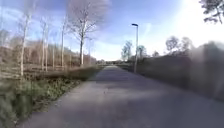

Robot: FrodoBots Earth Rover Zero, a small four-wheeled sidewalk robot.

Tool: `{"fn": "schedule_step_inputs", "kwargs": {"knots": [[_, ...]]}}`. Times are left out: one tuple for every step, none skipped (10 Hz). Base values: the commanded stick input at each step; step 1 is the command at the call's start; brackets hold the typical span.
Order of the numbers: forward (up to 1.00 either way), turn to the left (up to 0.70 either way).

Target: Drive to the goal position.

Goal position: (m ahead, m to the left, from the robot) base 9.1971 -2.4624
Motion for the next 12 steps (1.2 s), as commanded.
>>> {"fn": "schedule_step_inputs", "kwargs": {"knots": [[1.00,0.00],[1.00,0.00],[1.00,0.00],[1.00,0.00],[1.00,0.00],[1.00,0.00],[1.00,0.00],[1.00,0.00],[1.00,0.00],[1.00,0.00],[1.00,0.00],[1.00,0.00]]}}
